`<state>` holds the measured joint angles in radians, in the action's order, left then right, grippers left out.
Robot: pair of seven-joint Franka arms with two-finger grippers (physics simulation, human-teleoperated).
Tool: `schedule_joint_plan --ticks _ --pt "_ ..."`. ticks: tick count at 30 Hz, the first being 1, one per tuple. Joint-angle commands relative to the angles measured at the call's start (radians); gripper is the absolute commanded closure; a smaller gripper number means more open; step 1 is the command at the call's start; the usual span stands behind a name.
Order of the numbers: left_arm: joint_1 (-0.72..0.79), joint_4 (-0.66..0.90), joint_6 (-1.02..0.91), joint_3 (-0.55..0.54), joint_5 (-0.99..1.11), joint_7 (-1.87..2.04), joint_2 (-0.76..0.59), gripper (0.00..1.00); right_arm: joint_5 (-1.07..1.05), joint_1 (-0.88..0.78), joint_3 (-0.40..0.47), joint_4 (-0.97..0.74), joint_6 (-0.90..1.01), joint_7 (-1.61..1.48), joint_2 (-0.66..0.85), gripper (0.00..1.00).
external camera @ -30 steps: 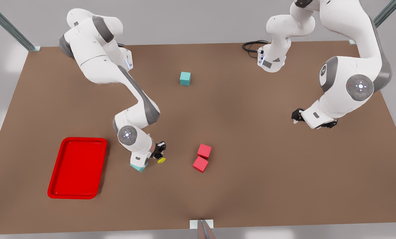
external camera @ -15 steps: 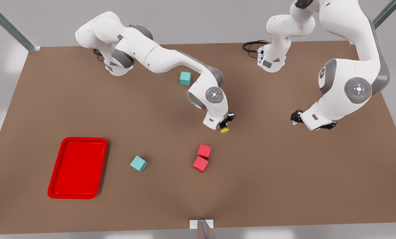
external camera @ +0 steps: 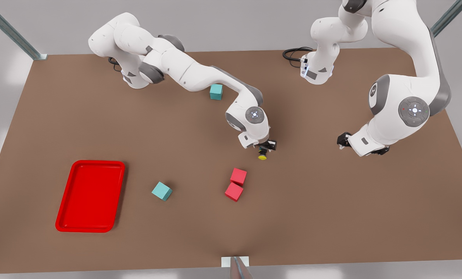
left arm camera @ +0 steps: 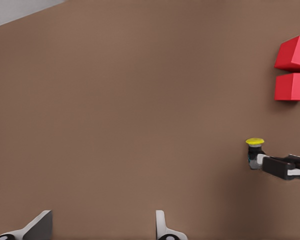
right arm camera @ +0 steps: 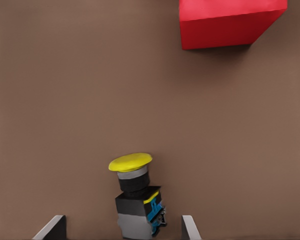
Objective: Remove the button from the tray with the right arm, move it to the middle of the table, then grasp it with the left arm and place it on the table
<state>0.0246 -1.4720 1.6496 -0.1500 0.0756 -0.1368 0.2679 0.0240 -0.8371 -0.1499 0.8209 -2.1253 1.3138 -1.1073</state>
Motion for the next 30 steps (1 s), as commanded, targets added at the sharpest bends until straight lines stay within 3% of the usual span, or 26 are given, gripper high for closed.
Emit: schedule_joint_plan --ticks 1,2,5,6,7,8,11,15,23,30 --pt "0.001 -0.001 0.006 -0.003 0.001 0.019 0.001 0.00 -0.001 0.033 -0.002 0.006 -0.004 0.260 0.079 0.00" --pt "0.058 -0.001 0.006 -0.005 0.000 0.127 0.019 0.00 -0.004 0.093 -0.005 0.007 0.079 0.046 0.147 0.00" --pt "0.284 -0.001 0.058 -0.003 -0.002 0.578 0.149 0.00 -0.052 0.513 -0.022 0.021 0.436 -0.997 0.314 0.00" --pt "0.342 -0.001 0.084 -0.005 -0.004 0.677 0.208 0.00 -0.047 0.668 -0.004 0.205 0.439 -1.339 0.516 0.00" --pt "0.385 -0.001 0.137 -0.005 -0.013 0.767 0.266 0.00 -0.032 0.722 0.072 0.484 0.444 -1.432 0.792 0.00" --pt "0.400 -0.001 0.200 -0.005 -0.042 0.821 0.299 0.00 -0.010 0.744 0.076 0.561 0.502 -1.386 0.875 0.00" --pt "0.414 -0.260 0.657 -0.005 -0.045 0.847 0.306 0.00 0.007 0.738 0.070 0.518 0.623 -1.203 0.874 0.00" --pt "0.428 -0.429 0.874 -0.006 -0.040 0.609 0.271 0.00 0.024 0.750 0.069 0.485 0.607 -1.200 0.857 0.00" --pt "0.454 -0.533 0.924 -0.039 -0.042 0.553 0.264 0.00 0.077 0.727 0.072 0.443 0.590 -1.205 0.821 0.00" --pt "0.460 -0.533 0.923 -0.026 -0.042 0.566 0.298 0.00 0.086 0.721 0.070 0.439 0.565 -1.200 0.804 0.00"
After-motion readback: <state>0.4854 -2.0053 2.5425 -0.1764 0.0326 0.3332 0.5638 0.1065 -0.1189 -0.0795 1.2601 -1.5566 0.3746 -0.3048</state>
